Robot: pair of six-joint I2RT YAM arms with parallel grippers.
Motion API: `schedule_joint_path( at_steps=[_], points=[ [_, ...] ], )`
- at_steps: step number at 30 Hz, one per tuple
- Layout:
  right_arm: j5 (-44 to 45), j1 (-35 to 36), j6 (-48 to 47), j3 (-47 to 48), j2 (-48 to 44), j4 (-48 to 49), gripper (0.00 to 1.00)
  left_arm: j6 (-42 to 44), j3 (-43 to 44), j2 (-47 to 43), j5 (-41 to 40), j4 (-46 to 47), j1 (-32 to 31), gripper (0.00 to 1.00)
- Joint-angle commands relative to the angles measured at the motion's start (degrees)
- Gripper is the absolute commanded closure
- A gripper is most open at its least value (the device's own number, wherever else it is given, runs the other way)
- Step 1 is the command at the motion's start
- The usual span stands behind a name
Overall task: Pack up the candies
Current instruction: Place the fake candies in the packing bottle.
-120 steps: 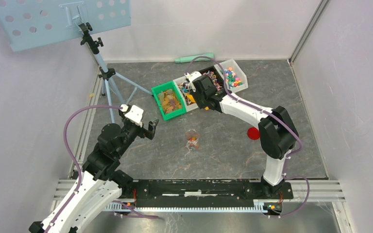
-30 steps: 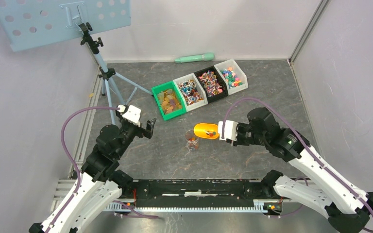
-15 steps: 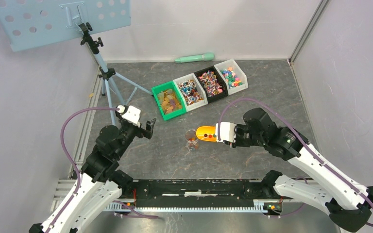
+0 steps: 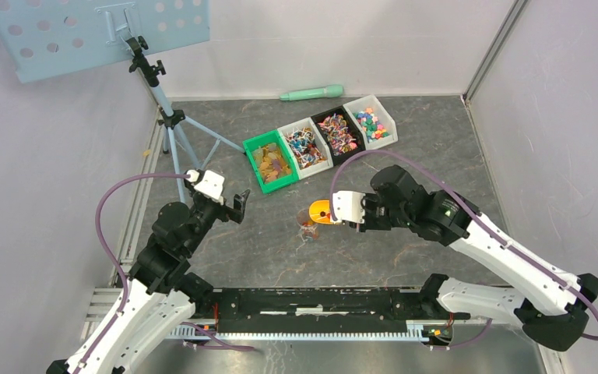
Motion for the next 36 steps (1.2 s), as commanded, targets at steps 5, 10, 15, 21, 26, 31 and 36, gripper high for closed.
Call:
schedule_joint_path(
  at_steps=[5, 10, 15, 21, 26, 31, 36],
  points=[
    [6.3, 2.4, 1.3, 4.5, 1.5, -3.3, 1.00, -1.2, 0.2, -0.8, -1.0, 0.8, -0.1, 0.00],
    [8.7, 3.4, 2.0, 6.4, 3.0, -4.9, 1.00, -1.3, 0.2, -0.7, -0.9, 0.9, 0.0, 0.00],
    [9.8, 4.1, 2.0, 6.7, 3.7, -5.1, 1.00, -1.2, 0.1, -0.8, -0.9, 0.9, 0.0, 0.00],
    [10.8, 4.7, 2.3, 7.8, 4.3, -5.2, 1.00, -1.2, 0.2, -0.7, -0.7, 0.9, 0.0, 0.00],
    [11.4, 4.9, 2.2, 8.0, 4.0, -5.6, 1.00, -1.2, 0.2, -0.8, -0.7, 0.8, 0.0, 0.00],
    [10.8, 5.0, 4.2, 10.0, 3.6, -5.8, 1.00, -1.2, 0.1, -0.8, -0.7, 0.8, 0.1, 0.00],
    [11.1, 5.0, 11.5, 13.9, 4.0, -6.5, 1.00, -1.3, 0.0, -1.3, -0.7, 0.9, 0.0, 0.00]
  ],
)
